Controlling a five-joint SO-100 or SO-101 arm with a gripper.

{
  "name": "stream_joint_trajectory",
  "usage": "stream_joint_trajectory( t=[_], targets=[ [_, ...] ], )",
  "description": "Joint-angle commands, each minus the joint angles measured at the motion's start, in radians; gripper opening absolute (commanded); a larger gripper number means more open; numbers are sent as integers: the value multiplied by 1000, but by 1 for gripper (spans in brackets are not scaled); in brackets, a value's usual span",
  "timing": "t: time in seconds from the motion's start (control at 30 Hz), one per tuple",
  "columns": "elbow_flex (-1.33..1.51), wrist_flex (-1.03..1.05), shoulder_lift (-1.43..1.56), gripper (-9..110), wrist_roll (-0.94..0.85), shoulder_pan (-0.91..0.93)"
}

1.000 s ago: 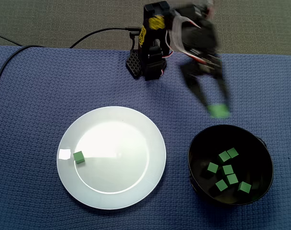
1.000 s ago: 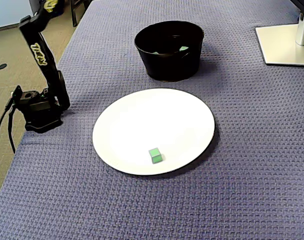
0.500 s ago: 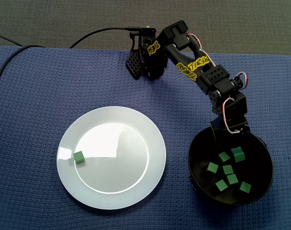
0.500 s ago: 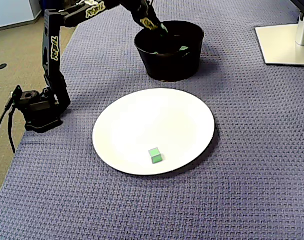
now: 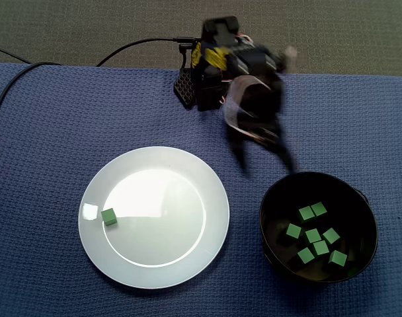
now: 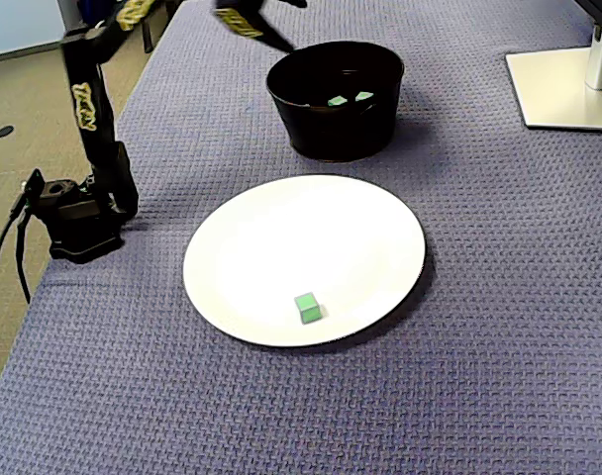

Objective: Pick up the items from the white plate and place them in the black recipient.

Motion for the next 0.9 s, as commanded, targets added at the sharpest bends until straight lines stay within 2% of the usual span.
stream_joint_trajectory(
  t=[0.0,0.1,0.27,0.53,0.7,0.87],
  targets=[
    [-57,132,107,41,5,357],
    [-8,133,74,37,-40,558],
    [51,6,-71,40,-49,744],
    [130,-170,-359,55,-166,798],
    [124,-262,-492,54,-187,790],
    [61,-250,-603,52,-178,749]
  ],
)
